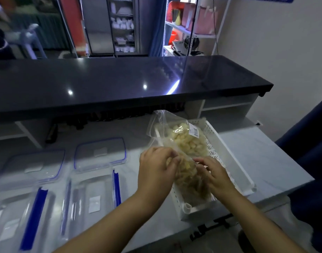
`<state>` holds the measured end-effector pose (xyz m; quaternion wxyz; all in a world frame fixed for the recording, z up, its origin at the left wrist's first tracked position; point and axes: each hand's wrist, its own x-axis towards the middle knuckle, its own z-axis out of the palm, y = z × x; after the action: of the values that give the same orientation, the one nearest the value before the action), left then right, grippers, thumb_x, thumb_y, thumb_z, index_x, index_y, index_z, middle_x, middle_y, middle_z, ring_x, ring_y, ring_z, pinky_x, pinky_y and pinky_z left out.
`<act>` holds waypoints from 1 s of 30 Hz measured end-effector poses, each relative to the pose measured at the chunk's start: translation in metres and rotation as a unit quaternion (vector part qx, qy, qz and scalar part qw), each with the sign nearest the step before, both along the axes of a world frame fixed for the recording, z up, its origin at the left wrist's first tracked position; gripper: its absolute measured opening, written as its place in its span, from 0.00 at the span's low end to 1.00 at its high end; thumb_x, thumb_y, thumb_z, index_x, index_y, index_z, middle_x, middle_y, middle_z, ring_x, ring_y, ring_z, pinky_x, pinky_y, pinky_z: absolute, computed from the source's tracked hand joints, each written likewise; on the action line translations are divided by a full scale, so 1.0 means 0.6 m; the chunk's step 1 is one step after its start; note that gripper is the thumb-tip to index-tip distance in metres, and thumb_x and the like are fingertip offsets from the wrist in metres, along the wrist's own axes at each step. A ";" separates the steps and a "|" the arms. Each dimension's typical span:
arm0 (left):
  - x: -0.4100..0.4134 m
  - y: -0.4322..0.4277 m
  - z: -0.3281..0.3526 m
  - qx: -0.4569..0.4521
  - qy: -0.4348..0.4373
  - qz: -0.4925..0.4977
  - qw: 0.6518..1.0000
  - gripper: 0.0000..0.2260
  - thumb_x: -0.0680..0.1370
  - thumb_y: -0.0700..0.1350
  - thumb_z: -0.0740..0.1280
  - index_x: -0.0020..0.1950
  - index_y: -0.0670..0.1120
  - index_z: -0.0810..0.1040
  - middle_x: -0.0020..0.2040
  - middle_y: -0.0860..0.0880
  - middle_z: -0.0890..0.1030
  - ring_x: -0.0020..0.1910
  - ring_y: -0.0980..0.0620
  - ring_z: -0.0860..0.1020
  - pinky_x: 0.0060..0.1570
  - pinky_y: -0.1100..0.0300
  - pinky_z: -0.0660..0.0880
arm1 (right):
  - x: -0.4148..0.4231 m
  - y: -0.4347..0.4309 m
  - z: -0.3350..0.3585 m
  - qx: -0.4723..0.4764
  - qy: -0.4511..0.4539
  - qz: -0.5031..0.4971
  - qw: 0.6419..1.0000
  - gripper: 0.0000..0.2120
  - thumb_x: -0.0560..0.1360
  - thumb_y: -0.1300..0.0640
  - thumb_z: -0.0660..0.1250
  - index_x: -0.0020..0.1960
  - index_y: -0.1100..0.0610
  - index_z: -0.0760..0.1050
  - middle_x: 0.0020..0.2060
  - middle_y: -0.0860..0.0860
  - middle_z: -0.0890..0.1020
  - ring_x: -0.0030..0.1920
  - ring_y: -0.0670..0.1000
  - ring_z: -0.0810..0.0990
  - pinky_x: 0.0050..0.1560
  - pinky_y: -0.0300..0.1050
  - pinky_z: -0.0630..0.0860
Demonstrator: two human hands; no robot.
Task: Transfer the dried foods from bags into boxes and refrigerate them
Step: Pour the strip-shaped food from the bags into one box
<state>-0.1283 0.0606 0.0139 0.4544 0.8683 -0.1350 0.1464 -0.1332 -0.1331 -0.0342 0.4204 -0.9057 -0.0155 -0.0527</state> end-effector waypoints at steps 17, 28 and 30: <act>0.032 0.019 0.160 -0.133 -0.157 -0.092 0.974 0.06 0.75 0.47 0.63 0.42 0.47 0.78 0.41 0.56 0.78 0.47 0.52 0.77 0.51 0.43 0.73 | 0.044 0.057 0.097 0.134 0.118 0.264 0.948 0.55 0.59 0.60 0.80 0.74 0.42 0.49 0.66 0.47 0.69 0.65 0.46 0.72 0.61 0.47 0.76; 0.022 0.135 0.174 -0.066 -0.165 -0.012 0.984 0.07 0.76 0.47 0.62 0.44 0.47 0.77 0.41 0.51 0.78 0.45 0.48 0.77 0.49 0.41 0.73 | 0.062 0.188 0.091 0.201 0.131 0.228 0.944 0.44 0.58 0.57 0.76 0.69 0.45 0.60 0.58 0.52 0.76 0.57 0.51 0.78 0.52 0.50 0.81; 0.017 0.163 0.163 -0.043 -0.146 0.009 0.988 0.07 0.76 0.48 0.62 0.45 0.49 0.78 0.43 0.51 0.80 0.47 0.50 0.78 0.52 0.43 0.73 | 0.060 0.199 0.085 0.190 0.152 0.225 0.944 0.40 0.58 0.57 0.76 0.66 0.48 0.62 0.57 0.52 0.76 0.55 0.50 0.78 0.48 0.44 0.80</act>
<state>-0.1181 0.1586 0.1115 0.4656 0.8183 -0.1858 0.2813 -0.0974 -0.0135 0.0169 0.5829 -0.7792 -0.1442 0.1796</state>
